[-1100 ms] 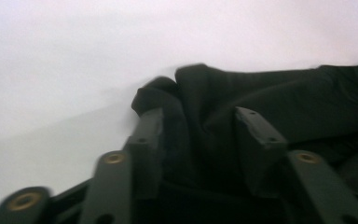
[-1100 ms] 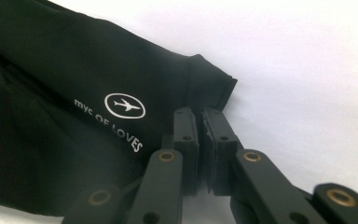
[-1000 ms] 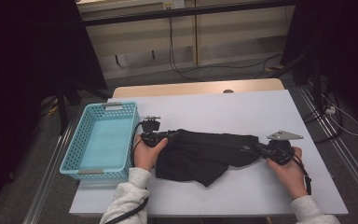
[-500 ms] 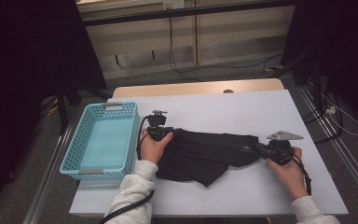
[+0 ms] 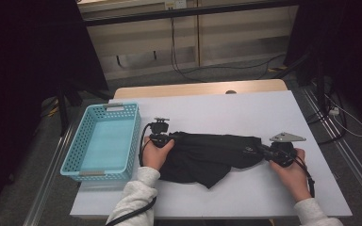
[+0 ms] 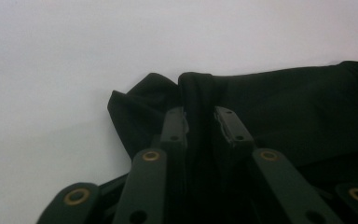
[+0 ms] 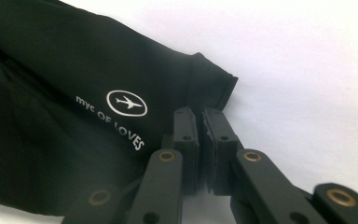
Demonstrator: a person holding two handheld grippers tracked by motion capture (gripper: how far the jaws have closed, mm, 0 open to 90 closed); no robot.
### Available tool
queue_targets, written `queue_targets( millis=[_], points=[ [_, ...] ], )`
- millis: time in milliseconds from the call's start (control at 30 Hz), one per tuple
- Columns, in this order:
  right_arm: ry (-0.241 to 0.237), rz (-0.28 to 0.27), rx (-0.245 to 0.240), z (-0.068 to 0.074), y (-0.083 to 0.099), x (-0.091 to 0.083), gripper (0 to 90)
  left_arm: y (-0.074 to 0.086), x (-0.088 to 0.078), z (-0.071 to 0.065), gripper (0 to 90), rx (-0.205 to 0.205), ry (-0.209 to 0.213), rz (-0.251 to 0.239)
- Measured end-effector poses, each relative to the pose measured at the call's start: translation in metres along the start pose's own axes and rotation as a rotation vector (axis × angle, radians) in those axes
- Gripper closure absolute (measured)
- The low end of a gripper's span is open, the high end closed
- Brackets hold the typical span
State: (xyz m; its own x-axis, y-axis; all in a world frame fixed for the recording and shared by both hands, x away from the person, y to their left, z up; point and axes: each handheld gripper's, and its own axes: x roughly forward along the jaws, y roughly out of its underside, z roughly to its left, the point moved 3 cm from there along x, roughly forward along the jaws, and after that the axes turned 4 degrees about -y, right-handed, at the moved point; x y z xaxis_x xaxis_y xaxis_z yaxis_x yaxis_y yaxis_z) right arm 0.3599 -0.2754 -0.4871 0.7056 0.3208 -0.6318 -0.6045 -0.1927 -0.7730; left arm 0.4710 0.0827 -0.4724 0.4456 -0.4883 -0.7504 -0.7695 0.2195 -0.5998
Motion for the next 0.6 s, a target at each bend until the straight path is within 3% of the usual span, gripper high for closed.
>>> queue_targets(
  millis=[100,300,367,600],
  points=[
    [0.000,0.000,0.001,0.001,0.000,0.000,84.9,0.001,0.000,-0.002,84.1,0.001,-0.001,0.003],
    [-0.017,-0.011,0.020,-0.001,0.000,-0.002,85.3,0.000,-0.007,-0.002,86.4,0.004,0.009,-0.025],
    [-0.032,-0.035,0.053,-0.004,0.000,-0.004,85.3,-0.003,-0.014,-0.001,86.5,0.001,0.019,-0.060],
    [-0.048,-0.094,0.053,-0.005,-0.007,-0.013,85.4,-0.010,-0.035,-0.005,86.7,0.017,0.056,-0.140]
  ],
)
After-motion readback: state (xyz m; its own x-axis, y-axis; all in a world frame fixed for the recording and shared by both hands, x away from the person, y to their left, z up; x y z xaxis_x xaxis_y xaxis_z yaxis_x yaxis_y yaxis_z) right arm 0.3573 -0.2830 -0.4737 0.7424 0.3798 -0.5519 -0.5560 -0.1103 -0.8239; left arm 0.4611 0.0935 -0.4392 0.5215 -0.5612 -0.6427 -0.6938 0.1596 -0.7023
